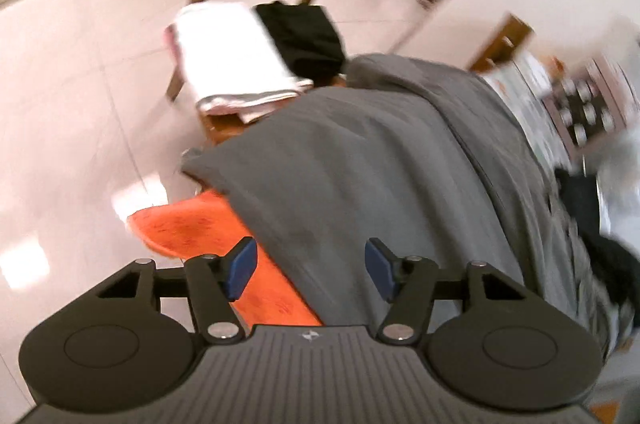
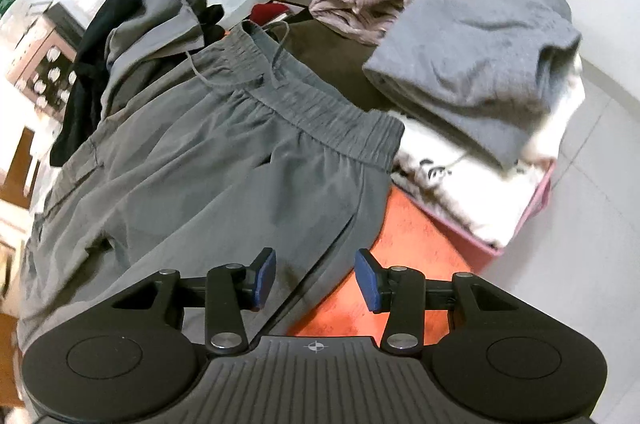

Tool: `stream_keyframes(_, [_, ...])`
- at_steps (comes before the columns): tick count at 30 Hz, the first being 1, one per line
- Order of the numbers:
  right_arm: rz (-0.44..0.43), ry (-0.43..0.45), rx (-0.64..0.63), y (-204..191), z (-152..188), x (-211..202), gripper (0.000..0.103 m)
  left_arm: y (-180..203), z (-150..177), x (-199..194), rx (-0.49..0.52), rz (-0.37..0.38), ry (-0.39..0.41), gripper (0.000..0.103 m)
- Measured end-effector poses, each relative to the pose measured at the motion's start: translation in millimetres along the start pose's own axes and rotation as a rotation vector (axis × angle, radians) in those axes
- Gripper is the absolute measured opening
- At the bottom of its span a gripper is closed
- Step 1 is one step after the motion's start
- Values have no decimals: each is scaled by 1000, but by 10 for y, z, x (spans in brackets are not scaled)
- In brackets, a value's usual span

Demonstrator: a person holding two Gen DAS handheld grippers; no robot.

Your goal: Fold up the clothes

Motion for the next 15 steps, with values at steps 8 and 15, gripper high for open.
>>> stream_keyframes(8, [-1,28,136,-2,74,57,48,-340,-193,94,-169,-69,78,62])
stream_keyframes(15, [15,39,251,90,121,102,48,-403,-275,151,-210,-77,92,60])
Point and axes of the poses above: each gripper's, at about its wrist camera, not at the fingertips, and x roughly the way its jaws point, y to its right, z to its underside, the point moved 10 cm from there along x, roughly the way its jaws point, and after that the axes turned 13 degrees about y, right-handed, at the moved point
